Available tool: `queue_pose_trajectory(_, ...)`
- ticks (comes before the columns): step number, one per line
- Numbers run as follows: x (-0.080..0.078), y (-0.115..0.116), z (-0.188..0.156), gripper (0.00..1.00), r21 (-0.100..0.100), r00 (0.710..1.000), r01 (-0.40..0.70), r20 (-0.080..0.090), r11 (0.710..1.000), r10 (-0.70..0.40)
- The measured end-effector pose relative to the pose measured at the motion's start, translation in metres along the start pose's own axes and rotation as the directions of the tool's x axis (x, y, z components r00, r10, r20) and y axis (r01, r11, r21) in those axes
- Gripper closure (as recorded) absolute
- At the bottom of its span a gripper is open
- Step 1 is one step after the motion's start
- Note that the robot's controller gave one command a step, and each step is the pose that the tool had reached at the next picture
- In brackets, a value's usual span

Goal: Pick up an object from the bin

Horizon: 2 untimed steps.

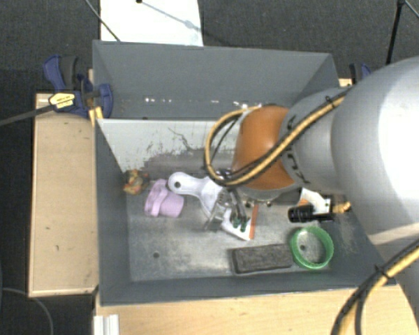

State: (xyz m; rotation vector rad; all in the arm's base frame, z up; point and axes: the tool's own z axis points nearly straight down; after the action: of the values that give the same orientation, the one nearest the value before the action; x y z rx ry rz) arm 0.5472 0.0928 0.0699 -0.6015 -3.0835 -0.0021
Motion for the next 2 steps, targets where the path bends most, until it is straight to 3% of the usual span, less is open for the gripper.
queue_pose_trajectory(2, 0.002, -0.002, -0.028, 1.00, 0.006, 1.000, 0.001, -0.009, 1.000, -0.001)
